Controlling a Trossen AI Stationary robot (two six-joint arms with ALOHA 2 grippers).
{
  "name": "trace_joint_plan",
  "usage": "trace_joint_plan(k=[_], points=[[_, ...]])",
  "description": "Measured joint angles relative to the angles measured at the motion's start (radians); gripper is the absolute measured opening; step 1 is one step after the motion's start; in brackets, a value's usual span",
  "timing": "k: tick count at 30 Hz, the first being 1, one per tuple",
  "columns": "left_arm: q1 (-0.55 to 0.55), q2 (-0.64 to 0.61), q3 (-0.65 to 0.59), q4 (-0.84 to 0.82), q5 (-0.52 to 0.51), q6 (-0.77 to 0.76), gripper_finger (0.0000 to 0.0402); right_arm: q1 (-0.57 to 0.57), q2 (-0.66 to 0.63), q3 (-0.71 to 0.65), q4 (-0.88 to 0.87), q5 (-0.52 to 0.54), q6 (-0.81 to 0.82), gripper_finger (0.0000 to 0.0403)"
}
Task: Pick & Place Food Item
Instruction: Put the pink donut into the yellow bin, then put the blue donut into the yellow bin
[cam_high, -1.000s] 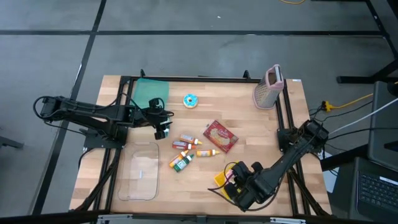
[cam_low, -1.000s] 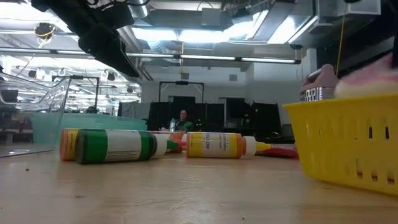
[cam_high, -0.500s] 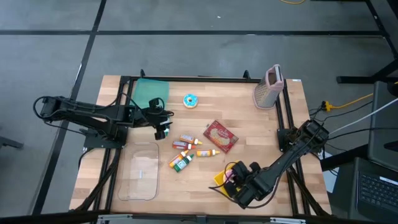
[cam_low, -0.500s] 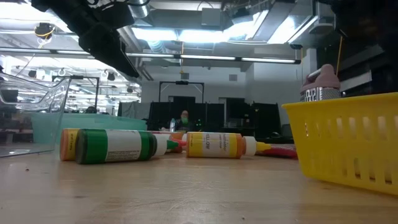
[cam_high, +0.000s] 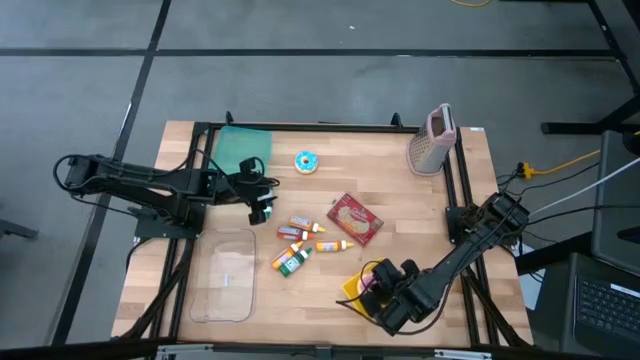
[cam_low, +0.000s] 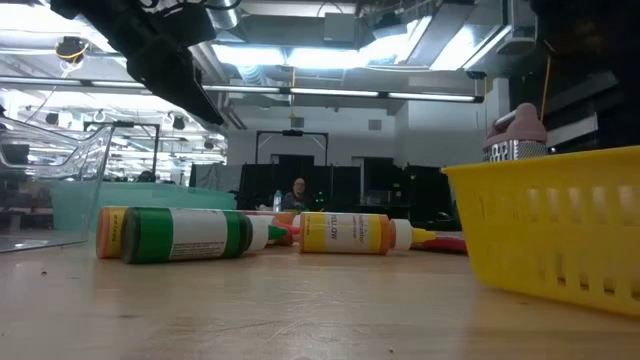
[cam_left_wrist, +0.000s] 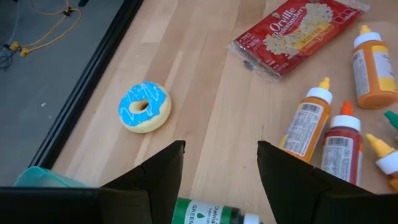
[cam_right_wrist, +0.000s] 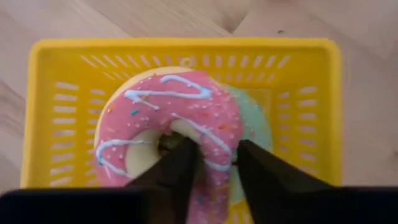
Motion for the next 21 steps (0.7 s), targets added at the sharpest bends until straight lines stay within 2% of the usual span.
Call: trace_joint_plan(k=[5, 9, 13, 18, 21], points=[[0.0, 0.0, 0.0, 0.0, 0.012, 0.0, 0.02, 0.0, 0.0, 0.038, -0.055, -0.016, -0.002, 0.0222], [0.0, 0.0, 0.0, 0.0, 0.012, 0.008, 0.02, 0.0, 0.0, 0.066, -0.1, -0.016, -0.002, 0.026], [0.0, 0.0, 0.0, 0.013, 0.012, 0.012, 0.02, 0.0, 0.0, 0.101, -0.177, -0.016, -0.002, 0.0273], [0.0, 0.0, 0.0, 0.023, 0.012, 0.018, 0.02, 0.0, 0.0, 0.159, -0.271, -0.011, -0.002, 0.027], [0.0, 0.0, 0.0, 0.023, 0.013, 0.019, 0.02, -0.001, 0.0, 0.208, -0.333, 0.054, -0.006, 0.0269]])
